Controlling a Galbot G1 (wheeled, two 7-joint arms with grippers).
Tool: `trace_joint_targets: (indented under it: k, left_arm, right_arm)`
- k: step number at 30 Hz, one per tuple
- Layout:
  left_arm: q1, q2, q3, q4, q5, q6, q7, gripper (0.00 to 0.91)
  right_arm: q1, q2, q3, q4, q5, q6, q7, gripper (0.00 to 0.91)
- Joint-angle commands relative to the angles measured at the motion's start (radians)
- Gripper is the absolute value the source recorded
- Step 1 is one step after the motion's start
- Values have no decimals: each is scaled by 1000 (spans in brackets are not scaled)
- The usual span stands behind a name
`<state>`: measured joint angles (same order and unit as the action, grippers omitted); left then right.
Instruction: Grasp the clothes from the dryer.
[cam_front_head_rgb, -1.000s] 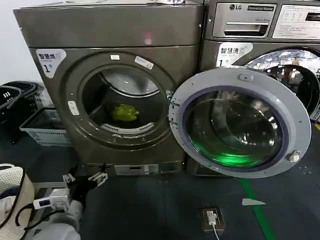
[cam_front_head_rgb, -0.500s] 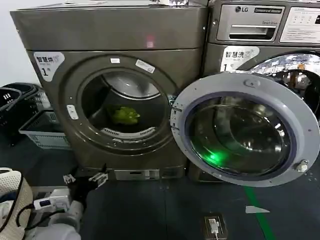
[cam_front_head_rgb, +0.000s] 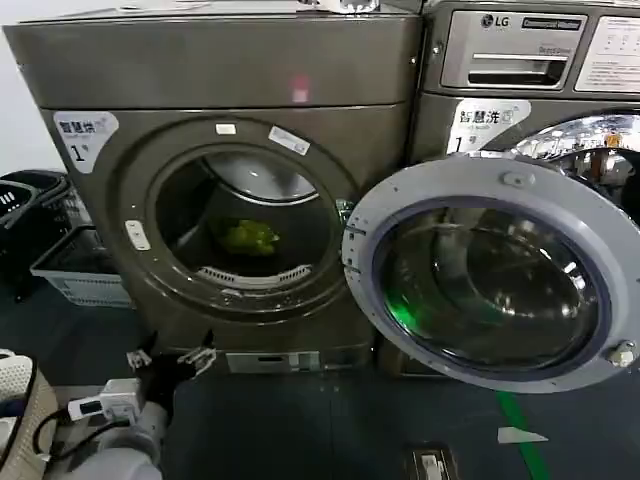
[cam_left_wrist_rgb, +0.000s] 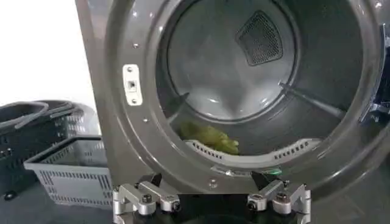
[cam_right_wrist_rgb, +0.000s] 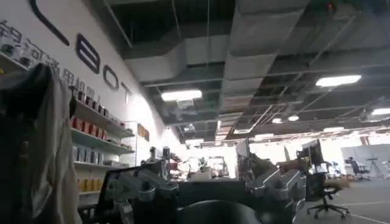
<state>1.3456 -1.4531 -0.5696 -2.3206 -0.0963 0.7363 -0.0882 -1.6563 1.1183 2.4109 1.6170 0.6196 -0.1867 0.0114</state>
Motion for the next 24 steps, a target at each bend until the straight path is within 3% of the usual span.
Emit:
trace_joint_targets:
  k: [1,24]
  left_arm:
    - [-1,-1,3,-4,2,49,6,907]
    - [1,-4,1,7,-7,49,-7,907]
  right_arm:
    - [1,-1,3,-3,0,0,0,907]
    - [1,5,1,-8,-2,3,0,907]
